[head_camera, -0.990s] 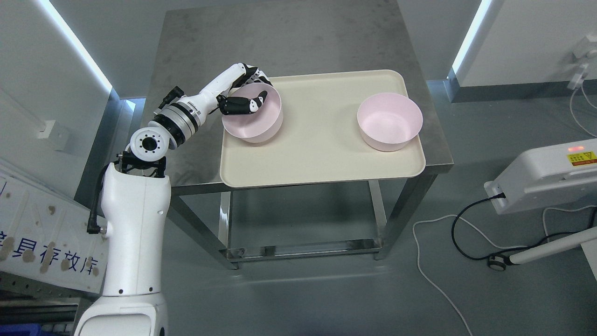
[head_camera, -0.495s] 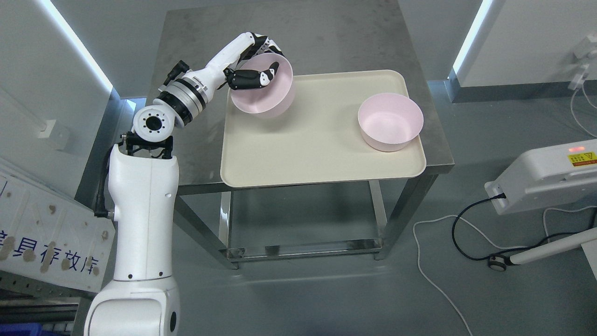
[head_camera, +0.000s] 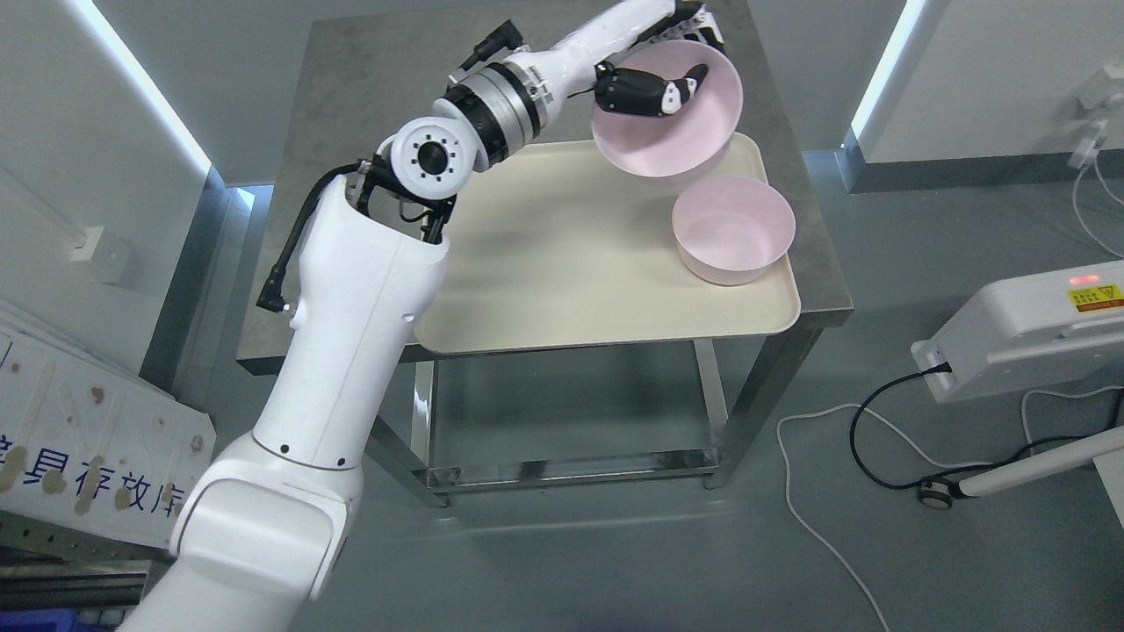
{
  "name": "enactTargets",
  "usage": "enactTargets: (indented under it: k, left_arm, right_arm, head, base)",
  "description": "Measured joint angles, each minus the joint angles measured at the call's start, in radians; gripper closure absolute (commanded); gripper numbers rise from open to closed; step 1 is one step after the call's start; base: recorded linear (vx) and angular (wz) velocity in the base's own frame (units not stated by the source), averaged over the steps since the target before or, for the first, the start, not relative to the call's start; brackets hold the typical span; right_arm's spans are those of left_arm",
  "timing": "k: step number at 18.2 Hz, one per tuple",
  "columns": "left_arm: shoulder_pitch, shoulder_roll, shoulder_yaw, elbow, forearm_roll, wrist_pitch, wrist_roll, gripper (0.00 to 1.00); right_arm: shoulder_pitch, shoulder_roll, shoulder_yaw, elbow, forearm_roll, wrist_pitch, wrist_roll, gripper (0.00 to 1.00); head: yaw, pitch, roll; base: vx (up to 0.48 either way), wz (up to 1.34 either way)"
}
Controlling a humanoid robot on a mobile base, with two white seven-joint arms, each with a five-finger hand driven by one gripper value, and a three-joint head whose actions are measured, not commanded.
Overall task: Stack pink IKEA bowls on left shelf middle
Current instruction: 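Lift the pink bowl with the left hand and lower it into the other bowl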
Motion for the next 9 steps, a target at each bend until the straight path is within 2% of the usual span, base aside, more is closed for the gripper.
enactTargets:
  k: [5,9]
  left_arm:
    - [-0.036,-0.005,-0.185,0.043,0.043,0.002,0.064,0.98]
    - [-0.049,-0.008,-0.267,0.085,0.052,0.003,0.082,0.97]
  right_arm:
    - [0.000,0.000,0.000,0.000,0.000,0.000,0.000,0.00]
    - [0.000,0.000,0.000,0.000,0.000,0.000,0.000,0.00]
  head:
    - [0.0000,0.000,0.000]
    - [0.0000,0.000,0.000]
  base:
    - [0.000,0.00]
    - [0.000,0.00]
